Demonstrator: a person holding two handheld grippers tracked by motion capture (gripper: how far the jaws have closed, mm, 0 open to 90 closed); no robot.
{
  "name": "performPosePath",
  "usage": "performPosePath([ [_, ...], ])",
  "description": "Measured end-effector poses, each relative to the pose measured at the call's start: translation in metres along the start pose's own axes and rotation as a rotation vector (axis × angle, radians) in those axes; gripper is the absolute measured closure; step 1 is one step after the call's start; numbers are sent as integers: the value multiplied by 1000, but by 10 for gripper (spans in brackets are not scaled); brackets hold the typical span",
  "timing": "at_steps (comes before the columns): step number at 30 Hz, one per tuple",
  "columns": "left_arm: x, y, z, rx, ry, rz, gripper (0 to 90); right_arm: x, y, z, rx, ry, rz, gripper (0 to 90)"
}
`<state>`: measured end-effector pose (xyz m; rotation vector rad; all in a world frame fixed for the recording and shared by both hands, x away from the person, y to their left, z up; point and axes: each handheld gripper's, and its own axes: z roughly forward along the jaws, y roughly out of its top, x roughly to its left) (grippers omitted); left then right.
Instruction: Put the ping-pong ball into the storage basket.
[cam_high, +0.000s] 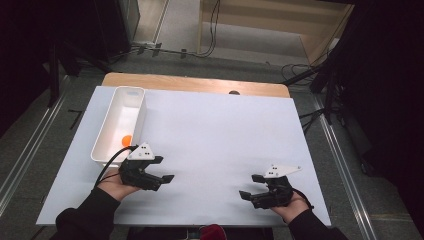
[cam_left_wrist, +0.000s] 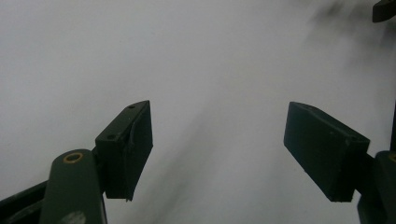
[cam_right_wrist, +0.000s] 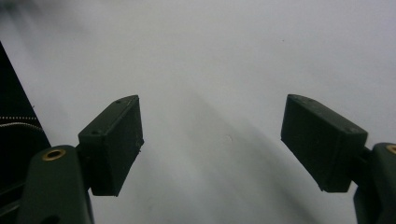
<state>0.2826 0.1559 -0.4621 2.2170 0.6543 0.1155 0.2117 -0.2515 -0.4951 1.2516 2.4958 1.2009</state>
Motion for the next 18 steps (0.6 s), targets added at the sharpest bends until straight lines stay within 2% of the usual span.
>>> performPosePath([
  [10, -1, -6, -4, 1, 26, -6, 243, 0, 0, 0, 0, 0, 3, 195],
  [18, -1, -12, -8, -3, 17, -14, 243, -1, 0, -1, -2, 0, 3, 195],
])
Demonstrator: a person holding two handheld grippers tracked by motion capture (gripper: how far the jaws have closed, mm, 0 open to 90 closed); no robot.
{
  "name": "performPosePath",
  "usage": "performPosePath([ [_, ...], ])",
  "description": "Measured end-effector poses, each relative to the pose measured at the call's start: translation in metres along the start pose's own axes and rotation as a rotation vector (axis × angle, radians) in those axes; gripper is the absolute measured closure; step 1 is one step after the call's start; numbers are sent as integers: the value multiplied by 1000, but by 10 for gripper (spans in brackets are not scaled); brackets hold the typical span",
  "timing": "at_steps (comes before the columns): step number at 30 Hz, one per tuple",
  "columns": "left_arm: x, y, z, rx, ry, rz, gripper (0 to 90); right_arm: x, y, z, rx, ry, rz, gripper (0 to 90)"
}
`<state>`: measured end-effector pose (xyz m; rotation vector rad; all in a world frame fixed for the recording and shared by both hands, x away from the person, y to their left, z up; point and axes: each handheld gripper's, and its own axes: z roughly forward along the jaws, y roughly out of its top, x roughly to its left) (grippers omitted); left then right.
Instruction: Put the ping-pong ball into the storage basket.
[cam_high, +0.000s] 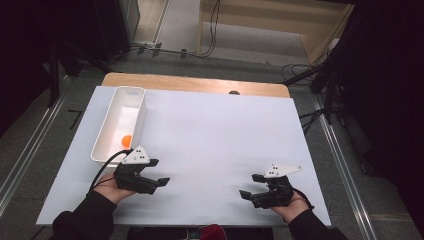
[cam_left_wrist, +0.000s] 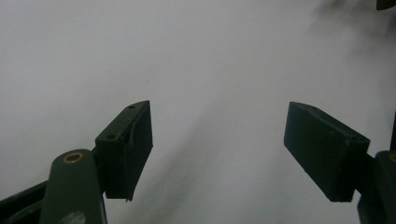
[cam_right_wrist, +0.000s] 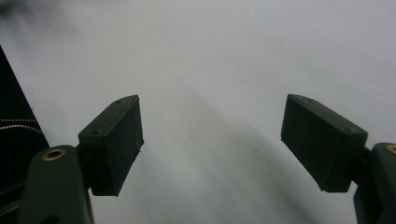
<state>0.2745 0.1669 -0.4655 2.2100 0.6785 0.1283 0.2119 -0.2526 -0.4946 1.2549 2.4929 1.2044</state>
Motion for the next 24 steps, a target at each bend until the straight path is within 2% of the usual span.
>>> performPosePath([
  [15, 1, -9, -6, 8, -2, -12, 242, -1, 0, 0, -9, -6, 3, 195],
  [18, 2, -11, -7, 18, -10, -14, 212, -1, 0, -1, -7, -3, 9, 195],
  [24, 2, -14, -8, 18, -8, -15, 212, -1, 0, -2, -16, -6, 16, 195],
])
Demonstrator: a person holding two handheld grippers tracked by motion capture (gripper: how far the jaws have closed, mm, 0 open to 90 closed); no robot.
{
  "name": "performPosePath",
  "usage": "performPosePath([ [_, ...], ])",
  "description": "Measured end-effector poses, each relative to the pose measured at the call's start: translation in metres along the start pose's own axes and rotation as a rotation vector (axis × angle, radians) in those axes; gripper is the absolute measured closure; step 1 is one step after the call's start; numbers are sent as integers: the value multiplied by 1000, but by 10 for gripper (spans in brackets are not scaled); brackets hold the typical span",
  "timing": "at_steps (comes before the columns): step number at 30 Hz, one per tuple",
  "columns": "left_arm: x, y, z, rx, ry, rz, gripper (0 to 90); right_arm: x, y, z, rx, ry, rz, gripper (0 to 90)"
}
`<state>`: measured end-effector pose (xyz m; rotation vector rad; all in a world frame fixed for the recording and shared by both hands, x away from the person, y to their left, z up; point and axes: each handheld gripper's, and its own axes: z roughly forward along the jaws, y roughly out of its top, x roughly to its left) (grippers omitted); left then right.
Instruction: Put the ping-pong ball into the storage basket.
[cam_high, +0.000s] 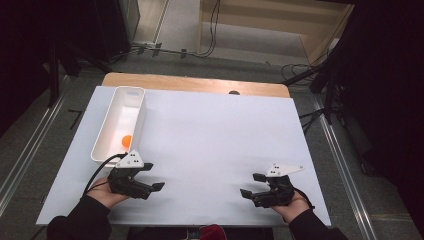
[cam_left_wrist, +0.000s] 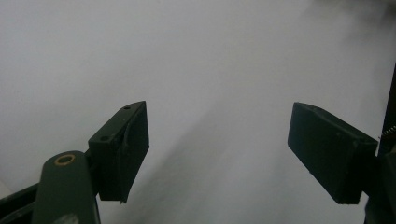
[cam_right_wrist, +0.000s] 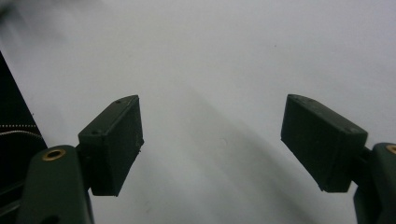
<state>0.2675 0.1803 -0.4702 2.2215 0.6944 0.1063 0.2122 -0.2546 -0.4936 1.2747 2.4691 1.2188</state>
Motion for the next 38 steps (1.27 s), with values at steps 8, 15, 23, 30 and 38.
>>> performPosePath([
  [8, 0, -2, -1, 3, 2, -3, 211, 0, 0, 1, 3, 1, -8, 195],
  [15, 0, -2, 0, 6, 2, -1, 212, 0, 0, 1, 9, 3, -5, 195],
  [23, 0, -2, 0, 10, 5, 2, 211, 0, 0, 1, 8, 2, -10, 195],
  [30, 0, -2, 0, 10, 5, 2, 212, 1, 0, 1, 10, 2, -7, 195],
  [38, 1, -2, 1, 12, 3, 8, 211, 0, 0, 1, 12, 4, -13, 196],
])
